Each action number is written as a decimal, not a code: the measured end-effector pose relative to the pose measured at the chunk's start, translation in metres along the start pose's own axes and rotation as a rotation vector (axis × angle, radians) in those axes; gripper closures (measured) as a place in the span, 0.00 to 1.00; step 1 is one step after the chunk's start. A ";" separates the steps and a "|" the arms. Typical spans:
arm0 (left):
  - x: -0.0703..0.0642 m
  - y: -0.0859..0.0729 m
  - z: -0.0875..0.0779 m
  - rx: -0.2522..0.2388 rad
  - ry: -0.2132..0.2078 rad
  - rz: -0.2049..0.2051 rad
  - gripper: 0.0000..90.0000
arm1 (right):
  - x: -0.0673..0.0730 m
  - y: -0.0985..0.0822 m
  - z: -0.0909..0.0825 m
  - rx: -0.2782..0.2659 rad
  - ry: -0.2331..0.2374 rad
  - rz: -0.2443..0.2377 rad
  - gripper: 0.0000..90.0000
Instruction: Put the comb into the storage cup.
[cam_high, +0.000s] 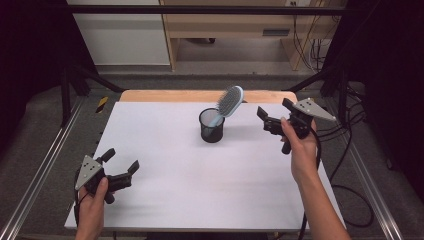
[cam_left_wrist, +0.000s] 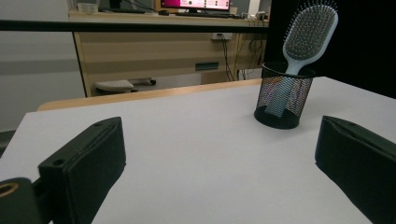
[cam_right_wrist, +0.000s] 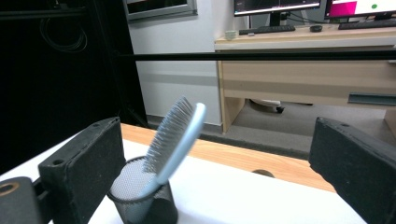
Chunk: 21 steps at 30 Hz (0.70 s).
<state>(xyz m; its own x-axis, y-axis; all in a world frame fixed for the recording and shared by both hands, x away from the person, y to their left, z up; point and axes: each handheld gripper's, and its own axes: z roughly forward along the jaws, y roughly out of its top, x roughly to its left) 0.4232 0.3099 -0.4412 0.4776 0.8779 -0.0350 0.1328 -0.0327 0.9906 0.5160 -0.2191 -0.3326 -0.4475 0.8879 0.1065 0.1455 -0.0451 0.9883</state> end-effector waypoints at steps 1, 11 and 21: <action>0.001 0.000 -0.001 -0.006 0.000 0.001 0.02 | -0.003 -0.002 -0.004 -0.002 0.001 -0.004 0.04; 0.006 -0.001 -0.011 -0.019 0.015 -0.011 0.02 | -0.021 -0.030 -0.038 -0.028 -0.024 -0.027 0.04; 0.011 -0.003 -0.029 -0.036 0.025 -0.024 0.02 | -0.021 -0.057 -0.063 -0.028 -0.035 -0.059 0.04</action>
<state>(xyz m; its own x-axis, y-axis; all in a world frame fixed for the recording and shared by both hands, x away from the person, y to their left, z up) 0.4030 0.3338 -0.4405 0.4525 0.8900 -0.0564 0.1125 0.0057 0.9936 0.4616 -0.2643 -0.3844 -0.4237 0.9047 0.0442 0.0950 -0.0041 0.9955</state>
